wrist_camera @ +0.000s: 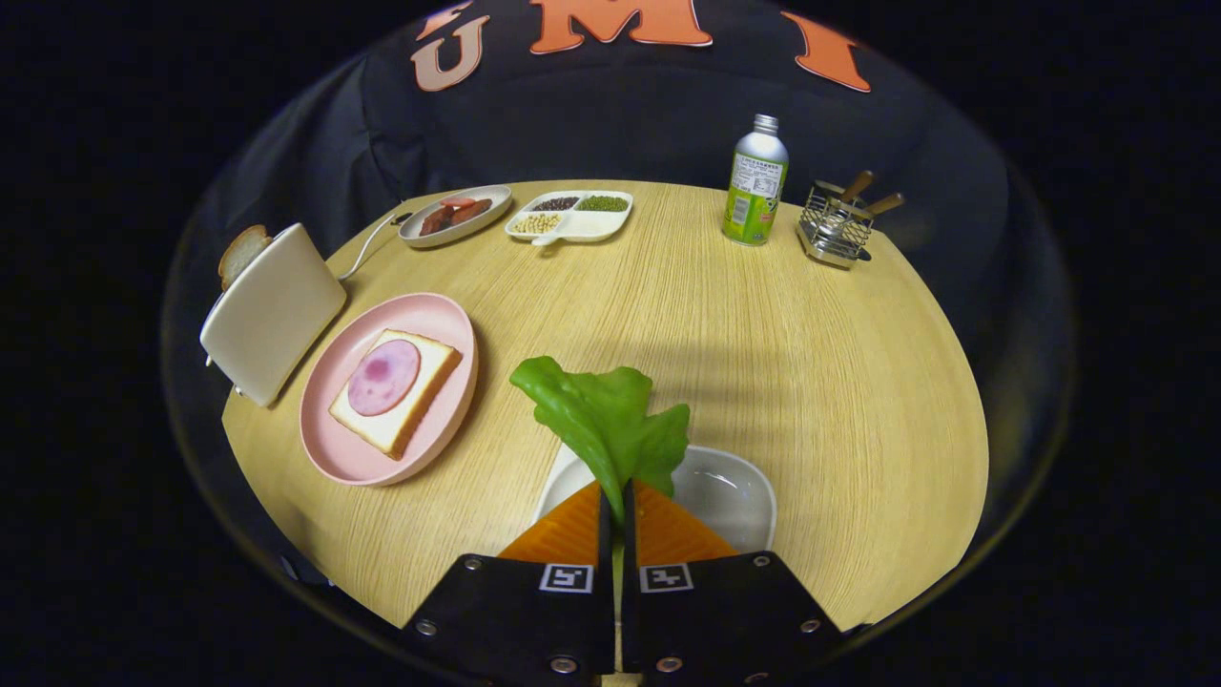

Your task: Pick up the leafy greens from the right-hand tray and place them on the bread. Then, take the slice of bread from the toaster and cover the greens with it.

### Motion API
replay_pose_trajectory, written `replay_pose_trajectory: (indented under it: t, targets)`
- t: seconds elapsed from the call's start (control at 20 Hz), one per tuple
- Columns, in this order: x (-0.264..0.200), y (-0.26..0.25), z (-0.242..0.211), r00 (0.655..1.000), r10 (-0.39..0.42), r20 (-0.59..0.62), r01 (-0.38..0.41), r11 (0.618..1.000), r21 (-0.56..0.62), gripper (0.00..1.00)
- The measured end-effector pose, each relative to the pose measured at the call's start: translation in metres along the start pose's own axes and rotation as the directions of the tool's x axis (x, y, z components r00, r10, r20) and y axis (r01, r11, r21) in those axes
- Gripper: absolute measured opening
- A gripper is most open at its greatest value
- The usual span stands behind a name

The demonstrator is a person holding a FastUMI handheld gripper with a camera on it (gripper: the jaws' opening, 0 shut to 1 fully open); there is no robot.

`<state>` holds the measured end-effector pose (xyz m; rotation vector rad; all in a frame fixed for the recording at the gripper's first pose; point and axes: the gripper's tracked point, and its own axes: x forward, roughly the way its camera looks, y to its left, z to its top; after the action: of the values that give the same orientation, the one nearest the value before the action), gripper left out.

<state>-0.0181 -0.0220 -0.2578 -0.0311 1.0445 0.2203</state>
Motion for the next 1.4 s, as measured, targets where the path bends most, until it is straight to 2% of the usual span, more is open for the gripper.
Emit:
replay_pose_trajectory:
  t: [0.3,0.6,1.1,1.4]
  targets:
    - [-0.018,0.019,0.024,0.996,0.048,0.076,-0.049,0.999,0.015,0.03]
    - [-0.031,0.051,0.053,0.986,0.093,0.142,-0.089,0.996,-0.032,0.03]
    - [-0.021,0.117,0.082,0.969,0.197,0.148,-0.184,0.978,-0.097,0.03]
    - [-0.003,0.151,0.089,0.965,0.230,0.128,-0.210,0.966,-0.149,0.04]
